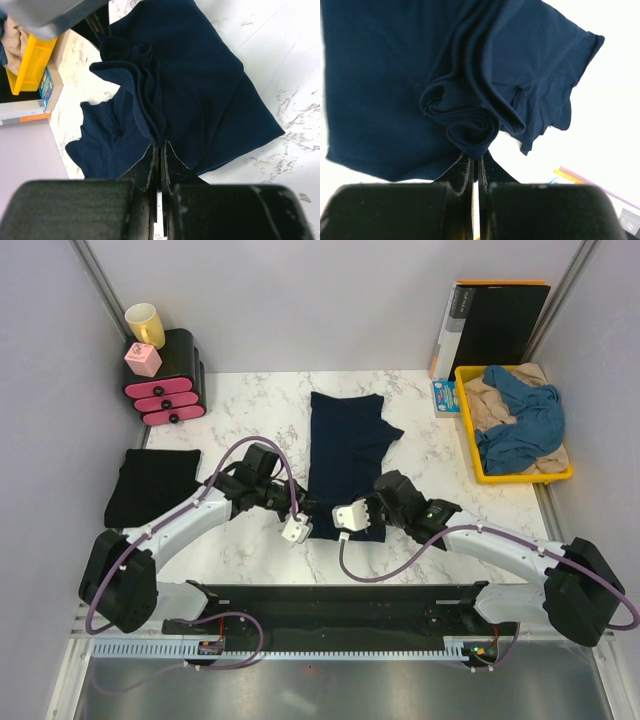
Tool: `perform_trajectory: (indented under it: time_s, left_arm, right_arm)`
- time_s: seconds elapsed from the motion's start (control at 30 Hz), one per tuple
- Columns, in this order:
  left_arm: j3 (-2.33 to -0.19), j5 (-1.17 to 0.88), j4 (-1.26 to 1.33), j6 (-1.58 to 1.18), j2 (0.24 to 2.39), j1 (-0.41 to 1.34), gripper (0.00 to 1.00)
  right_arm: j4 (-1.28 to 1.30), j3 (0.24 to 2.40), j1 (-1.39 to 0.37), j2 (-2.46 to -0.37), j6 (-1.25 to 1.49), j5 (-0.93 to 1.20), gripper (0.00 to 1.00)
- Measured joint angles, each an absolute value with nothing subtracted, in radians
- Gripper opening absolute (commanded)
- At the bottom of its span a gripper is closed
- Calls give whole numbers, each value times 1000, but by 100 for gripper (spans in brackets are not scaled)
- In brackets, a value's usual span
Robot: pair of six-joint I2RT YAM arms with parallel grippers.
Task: Fold and stack the t-shirts
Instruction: Fold the folded rectangular tshirt in 1/3 of the way
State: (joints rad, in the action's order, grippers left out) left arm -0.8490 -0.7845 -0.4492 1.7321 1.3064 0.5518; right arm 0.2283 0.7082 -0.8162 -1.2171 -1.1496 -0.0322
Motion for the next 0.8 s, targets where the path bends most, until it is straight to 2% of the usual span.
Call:
perform_trajectory:
  time_s: [0.6, 0.8]
  left_arm:
    - [-921, -768, -347, 1723, 1463, 510, 2]
    - [-944, -758, -325, 1721, 1515, 495, 2]
  right_arm:
    - [73, 770, -668, -1389, -1190, -15, 0]
    - [42, 814, -633, -1448, -1201, -12, 6]
